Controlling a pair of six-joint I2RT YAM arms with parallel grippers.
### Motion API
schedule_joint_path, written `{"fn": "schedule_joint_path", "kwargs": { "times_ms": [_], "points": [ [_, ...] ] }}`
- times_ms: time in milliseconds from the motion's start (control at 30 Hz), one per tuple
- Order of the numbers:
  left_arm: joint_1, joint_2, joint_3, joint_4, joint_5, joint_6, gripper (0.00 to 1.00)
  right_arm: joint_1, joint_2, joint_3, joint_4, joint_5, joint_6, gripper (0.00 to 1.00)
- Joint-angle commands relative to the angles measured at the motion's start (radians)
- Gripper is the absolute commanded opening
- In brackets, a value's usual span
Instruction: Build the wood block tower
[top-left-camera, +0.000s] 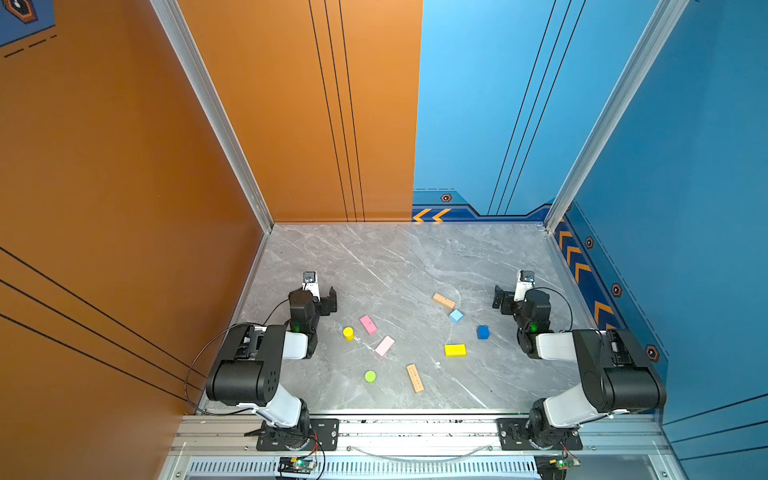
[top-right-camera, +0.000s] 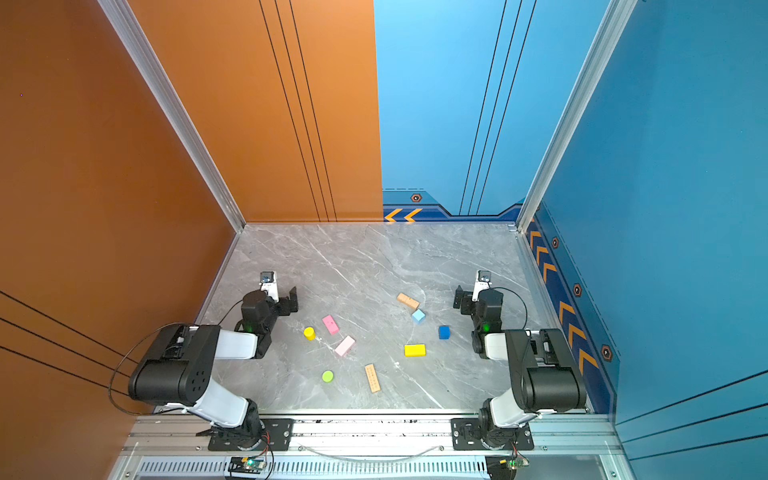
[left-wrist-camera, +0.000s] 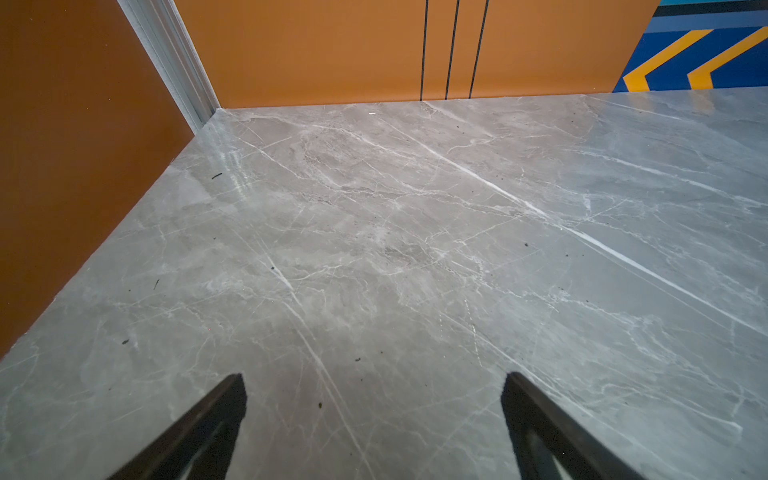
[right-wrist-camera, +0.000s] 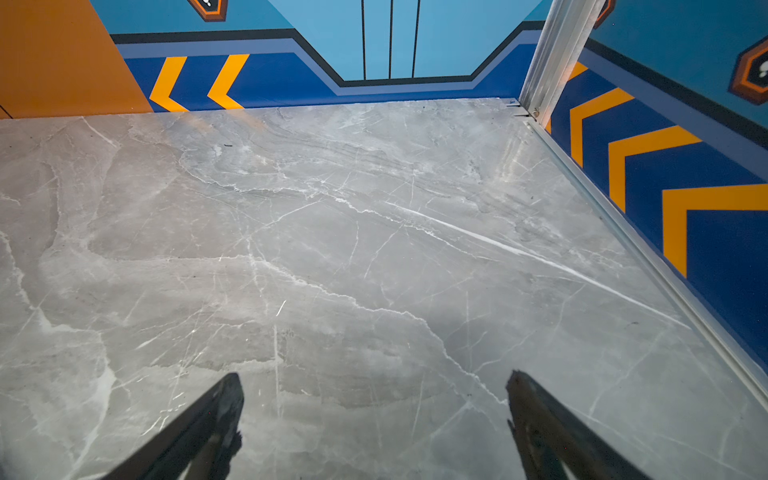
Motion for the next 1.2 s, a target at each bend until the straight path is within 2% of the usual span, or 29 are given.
{"fn": "schedule_joint_path", "kwargs": {
  "times_ms": [0,900,967,1067,1167],
  "points": [
    [-0.004,-0.009,0.014,-0.014,-0.021,-0.001,0.98,-0.006,0.003,0.016,0.003,-0.016,0.007,1.0],
    [-0.01,-0.012,0.012,-0.013,-0.032,0.001,0.99,0.001,0.002,0.016,0.003,-0.003,0.004,1.0],
    [-0.014,-0.021,0.027,-0.036,-0.051,0.002,0.96,0.01,0.0,0.026,-0.007,0.043,0.009,1.0],
    [-0.032,-0.102,0.065,-0.171,-0.081,0.016,0.93,0.031,-0.06,0.1,-0.201,0.094,0.006,0.98],
    [-0.062,-0.21,0.137,-0.396,-0.098,0.019,0.92,0.057,-0.14,0.201,-0.454,0.166,0.037,0.97]
  ]
}}
